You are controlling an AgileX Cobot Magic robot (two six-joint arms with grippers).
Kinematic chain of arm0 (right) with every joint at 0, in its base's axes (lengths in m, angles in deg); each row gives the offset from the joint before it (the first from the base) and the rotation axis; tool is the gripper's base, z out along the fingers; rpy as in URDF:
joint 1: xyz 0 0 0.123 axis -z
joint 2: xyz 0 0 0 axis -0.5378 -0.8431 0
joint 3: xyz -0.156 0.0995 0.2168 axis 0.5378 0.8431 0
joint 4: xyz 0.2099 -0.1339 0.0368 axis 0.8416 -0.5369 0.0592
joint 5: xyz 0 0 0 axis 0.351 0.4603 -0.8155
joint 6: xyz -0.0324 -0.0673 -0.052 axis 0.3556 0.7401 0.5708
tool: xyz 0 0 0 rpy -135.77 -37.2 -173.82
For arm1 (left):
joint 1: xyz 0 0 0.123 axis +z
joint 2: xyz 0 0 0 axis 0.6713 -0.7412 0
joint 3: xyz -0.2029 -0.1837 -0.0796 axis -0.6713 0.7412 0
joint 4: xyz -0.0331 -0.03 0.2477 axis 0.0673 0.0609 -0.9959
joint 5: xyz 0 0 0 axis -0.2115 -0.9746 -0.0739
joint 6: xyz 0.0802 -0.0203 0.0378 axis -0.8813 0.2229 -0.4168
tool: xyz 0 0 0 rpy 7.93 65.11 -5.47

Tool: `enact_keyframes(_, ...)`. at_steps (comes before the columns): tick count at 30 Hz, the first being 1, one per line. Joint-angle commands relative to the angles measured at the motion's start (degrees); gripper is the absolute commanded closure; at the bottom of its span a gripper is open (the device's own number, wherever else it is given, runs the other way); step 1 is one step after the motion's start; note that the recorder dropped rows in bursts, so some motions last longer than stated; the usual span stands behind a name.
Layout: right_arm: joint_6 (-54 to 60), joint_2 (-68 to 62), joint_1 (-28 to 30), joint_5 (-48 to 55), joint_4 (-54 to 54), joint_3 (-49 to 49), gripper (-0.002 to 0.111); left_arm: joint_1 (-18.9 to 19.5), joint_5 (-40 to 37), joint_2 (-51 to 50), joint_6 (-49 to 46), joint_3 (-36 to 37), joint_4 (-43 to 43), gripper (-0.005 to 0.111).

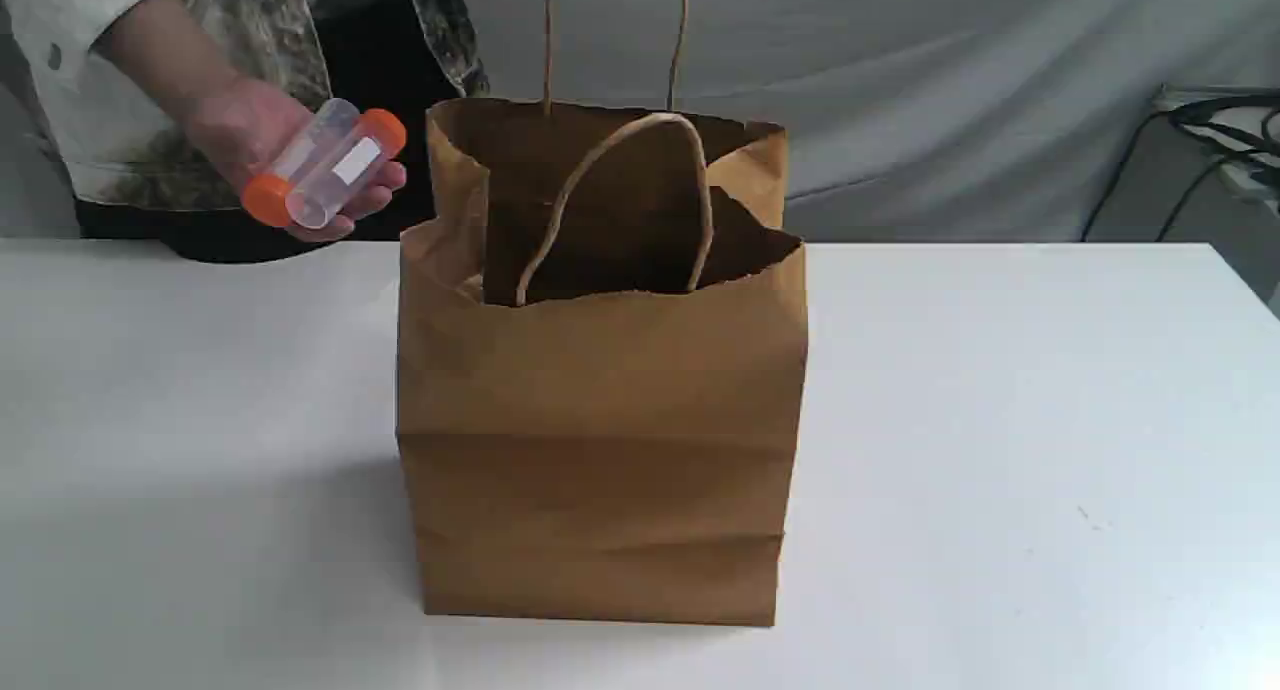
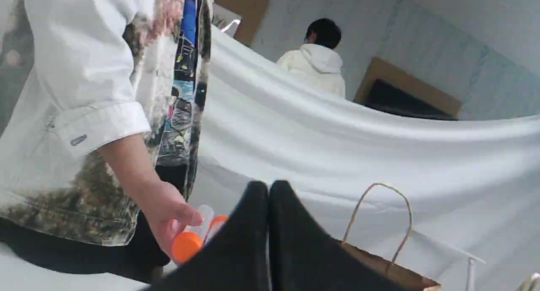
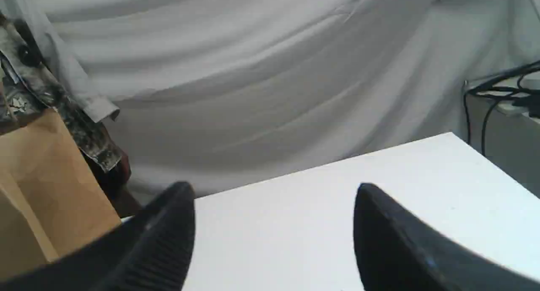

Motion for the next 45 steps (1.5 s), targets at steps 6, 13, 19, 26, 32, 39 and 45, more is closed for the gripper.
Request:
enact_keyframes(6,-0.2,0.3,0.3,1.2,0.2,0.2,0.053,0.0,-7.5,-15.1,-12.0,-12.3,-1.1,0.107)
enact_keyframes(13,-0.2,0.3,0.3,1.2,0.2,0.2,0.053,0.0,-10.3,-23.3,-15.6,-20.6,-0.3,0.107)
enact_keyframes(19,-0.2,0.3,0.3,1.2,0.2,0.2,0.053,0.0,-32.6,-34.6,-40.3,-34.6,18.1,0.107)
enact_keyframes(26,-0.2,0.3,0.3,1.3,0.2,0.2,0.053,-1.4,-51.2,-48.8,-57.1,-47.3,37.8,0.107)
enact_keyframes(32,-0.2,0.3,0.3,1.3,0.2,0.2,0.053,-1.4,-61.8,-59.7,-56.7,-55.6,42.3,0.107)
enact_keyframes(39,-0.1,0.3,0.3,1.3,-0.1,0.2,0.053,-1.4,-62.8,-68.8,-55.3,-62.9,47.1,0.101)
enact_keyframes(45,-0.1,0.3,0.3,1.3,-0.1,0.2,0.053,-1.4,-67.1,-76.7,-54.3,-68.7,48.1,0.081)
